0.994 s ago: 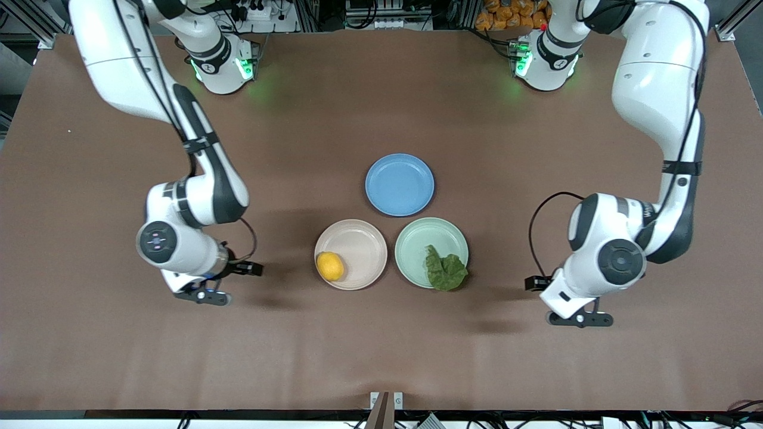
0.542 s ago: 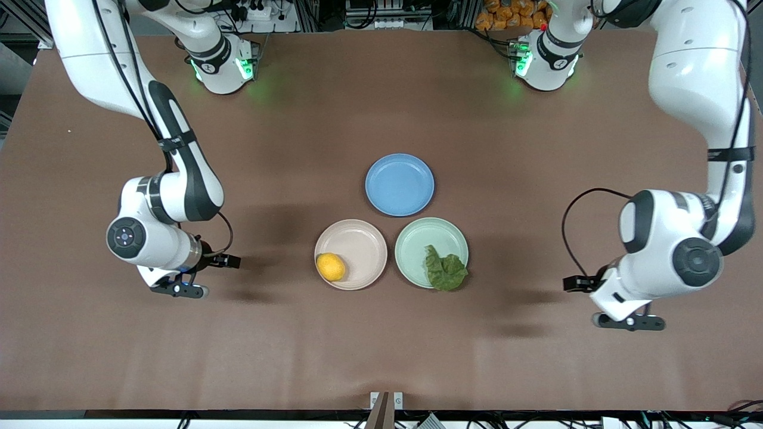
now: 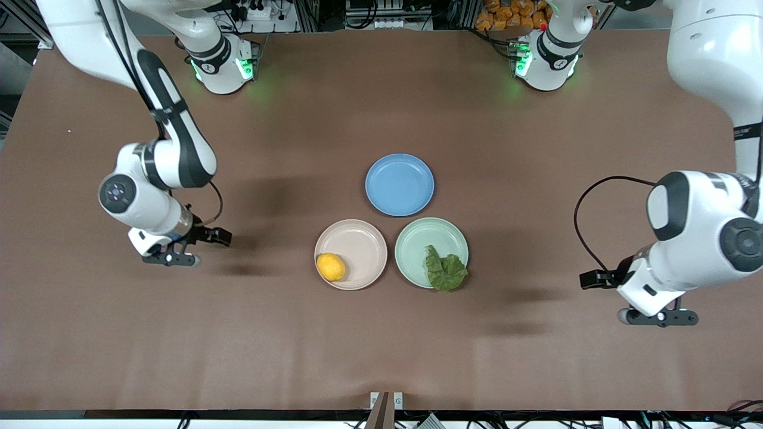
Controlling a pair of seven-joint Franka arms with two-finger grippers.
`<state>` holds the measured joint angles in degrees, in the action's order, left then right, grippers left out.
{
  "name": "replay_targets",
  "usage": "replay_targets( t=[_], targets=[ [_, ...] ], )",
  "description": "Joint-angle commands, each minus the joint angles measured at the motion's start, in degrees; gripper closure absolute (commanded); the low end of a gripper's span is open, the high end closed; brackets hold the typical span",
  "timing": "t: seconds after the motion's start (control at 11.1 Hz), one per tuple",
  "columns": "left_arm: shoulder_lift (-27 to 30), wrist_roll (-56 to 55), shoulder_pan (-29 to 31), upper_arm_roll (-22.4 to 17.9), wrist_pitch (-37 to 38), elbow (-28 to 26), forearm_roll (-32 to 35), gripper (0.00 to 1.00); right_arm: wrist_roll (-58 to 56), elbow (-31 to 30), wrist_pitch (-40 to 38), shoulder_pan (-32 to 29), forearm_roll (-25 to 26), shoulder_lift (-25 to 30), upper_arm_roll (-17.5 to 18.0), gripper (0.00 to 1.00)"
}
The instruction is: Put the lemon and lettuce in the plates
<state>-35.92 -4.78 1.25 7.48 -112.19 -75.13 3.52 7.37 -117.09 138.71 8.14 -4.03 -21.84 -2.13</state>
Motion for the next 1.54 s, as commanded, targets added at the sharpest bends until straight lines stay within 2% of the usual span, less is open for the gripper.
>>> replay_targets(
  t=[0.0,0.36,0.54,0.72,0.9,1.26,1.45],
  targets=[
    [3.5,0.1,1.7,0.3,0.8,-1.2,-2.6,0.0,-1.9,-8.3,0.5,-0.9,1.1,9.1,0.7,0.0],
    [8.9,0.1,0.9,-0.4,5.2,-1.9,-5.0,0.0,-1.9,-11.7,0.4,-0.9,1.6,13.1,0.6,0.0],
    [11.7,-0.2,-1.0,-0.8,7.6,-2.0,-5.2,0.0,-1.9,-13.1,0.4,-1.3,4.5,15.3,0.6,0.0],
    [14.9,-1.2,-3.7,-3.8,11.2,-2.0,-5.7,0.0,-3.2,-14.0,0.2,-2.6,5.7,16.7,0.6,0.0],
    [18.5,-1.1,-3.8,-3.8,15.5,-2.1,-5.7,0.0,-8.1,-14.1,0.2,-5.7,5.7,17.0,0.7,0.0],
    [25.9,-1.2,-3.7,-3.8,21.1,-6.7,-5.7,0.0,-10.4,-14.2,0.0,-7.3,5.7,17.7,0.8,0.0],
    [27.7,-1.1,-3.7,-4.1,23.4,-7.0,-5.7,0.0,-9.7,-14.1,-2.3,-7.2,5.6,19.7,0.8,0.0]
  ],
)
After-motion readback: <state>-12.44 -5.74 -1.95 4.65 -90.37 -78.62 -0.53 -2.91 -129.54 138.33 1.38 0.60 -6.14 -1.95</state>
